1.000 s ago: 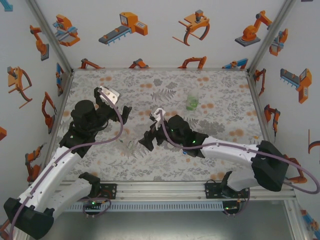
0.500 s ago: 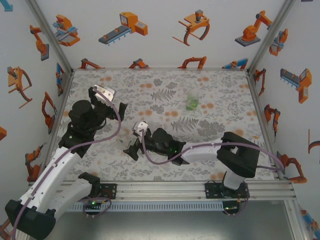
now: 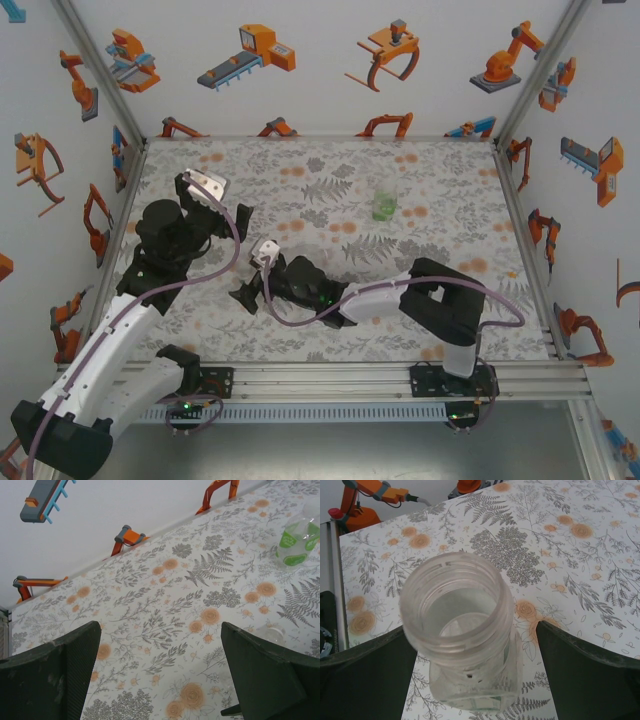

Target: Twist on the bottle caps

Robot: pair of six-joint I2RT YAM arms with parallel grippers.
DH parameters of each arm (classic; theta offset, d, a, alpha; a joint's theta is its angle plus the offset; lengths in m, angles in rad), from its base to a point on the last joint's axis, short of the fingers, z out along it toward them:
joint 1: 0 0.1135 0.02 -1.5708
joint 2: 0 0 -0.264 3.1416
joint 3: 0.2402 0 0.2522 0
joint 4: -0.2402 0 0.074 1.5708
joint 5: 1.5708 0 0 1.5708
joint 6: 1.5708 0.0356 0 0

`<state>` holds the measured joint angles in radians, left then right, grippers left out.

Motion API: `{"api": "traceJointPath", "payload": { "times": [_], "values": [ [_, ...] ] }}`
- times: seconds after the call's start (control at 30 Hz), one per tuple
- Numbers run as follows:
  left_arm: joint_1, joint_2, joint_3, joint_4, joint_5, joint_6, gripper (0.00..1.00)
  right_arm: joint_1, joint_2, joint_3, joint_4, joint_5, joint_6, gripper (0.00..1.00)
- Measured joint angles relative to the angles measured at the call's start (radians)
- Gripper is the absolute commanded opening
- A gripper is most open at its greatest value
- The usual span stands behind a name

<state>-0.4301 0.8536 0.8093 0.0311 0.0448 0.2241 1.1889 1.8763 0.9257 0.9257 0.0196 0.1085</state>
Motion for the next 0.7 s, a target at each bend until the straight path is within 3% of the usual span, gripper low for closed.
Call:
{"api": "traceJointPath", "payload": {
  "times": [0.43, 0.7],
  "values": [
    [0.0, 0.0, 0.0, 0.0, 0.007, -0.007, 0.97, 0.009, 0.043, 0.005, 0.007, 0.027, 0.026, 0.73],
    [0.005, 0.0, 0.0, 0.0, 0.021, -0.01, 0.97, 0.009, 0.043, 0.005, 0.007, 0.027, 0.026, 0.6]
  ]
}}
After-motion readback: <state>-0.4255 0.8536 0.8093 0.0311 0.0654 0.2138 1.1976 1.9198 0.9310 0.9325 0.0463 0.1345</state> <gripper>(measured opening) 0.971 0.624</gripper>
